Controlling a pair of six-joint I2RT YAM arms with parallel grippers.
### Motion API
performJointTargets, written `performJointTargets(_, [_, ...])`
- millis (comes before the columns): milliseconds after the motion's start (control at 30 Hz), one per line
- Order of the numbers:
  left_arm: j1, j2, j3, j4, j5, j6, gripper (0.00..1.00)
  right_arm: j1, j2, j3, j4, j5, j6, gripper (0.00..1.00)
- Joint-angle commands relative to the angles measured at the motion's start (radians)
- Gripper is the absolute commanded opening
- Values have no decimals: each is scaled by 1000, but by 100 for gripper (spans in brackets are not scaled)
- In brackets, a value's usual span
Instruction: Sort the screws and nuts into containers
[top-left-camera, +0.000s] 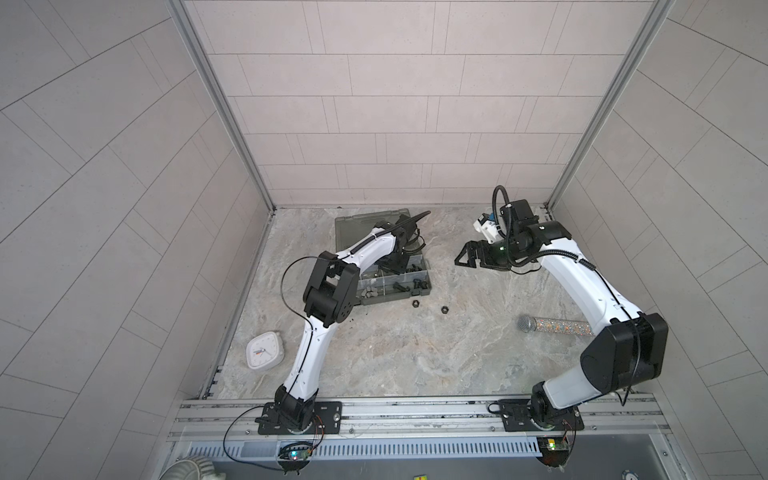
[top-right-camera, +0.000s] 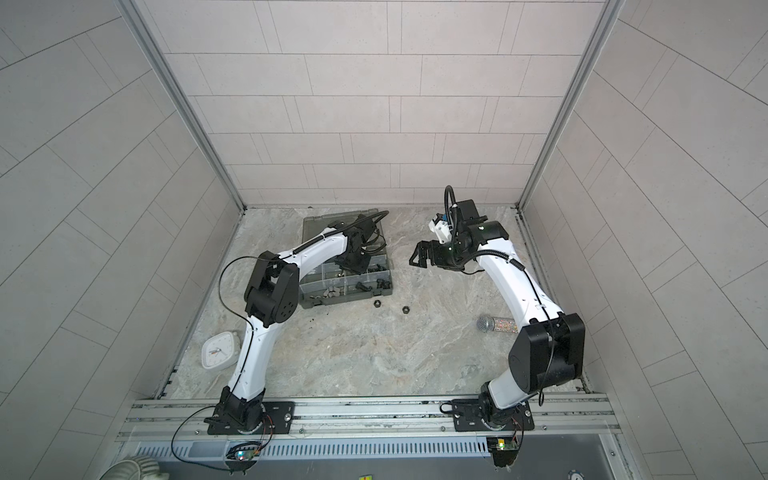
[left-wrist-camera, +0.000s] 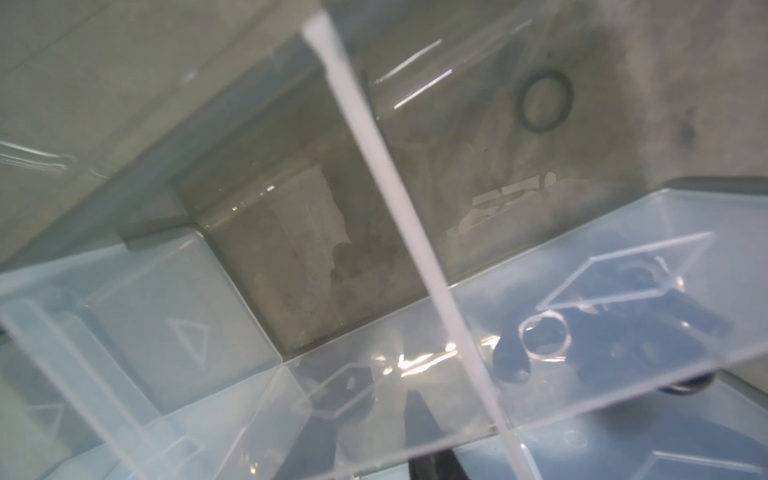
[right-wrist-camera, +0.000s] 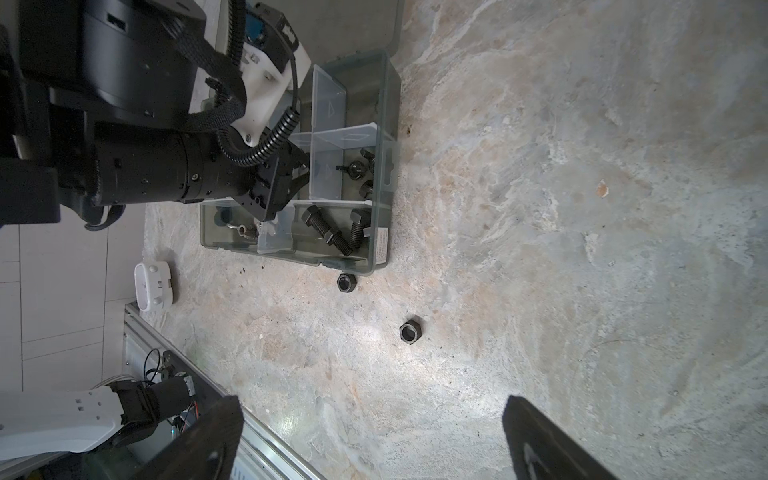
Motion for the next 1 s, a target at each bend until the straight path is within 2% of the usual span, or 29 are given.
performJointTargets(0, [25,58,-23,-115,-32,5,31,-4,1,29,-15,0,-2,99])
performJointTargets(133, [26,39,-34,-123,-67,5,39,-5,1,24,-9,0,2,99])
performJointTargets(533, [30,92,-44,-139,-26,8,39,-8,-22,-1,-6,4,4,99])
performJointTargets(700, [30,96,-48,-141,-18,6,31,-9,-33,-12,-6,7,3,99])
performJointTargets(767, [30,92,-50,-142,-17,10,25,-12,-37,-17,-6,9,6,99])
performJointTargets(967, [31,87,-46,-149,-7,8,18,-20,-48,-29,-4,11,6,99])
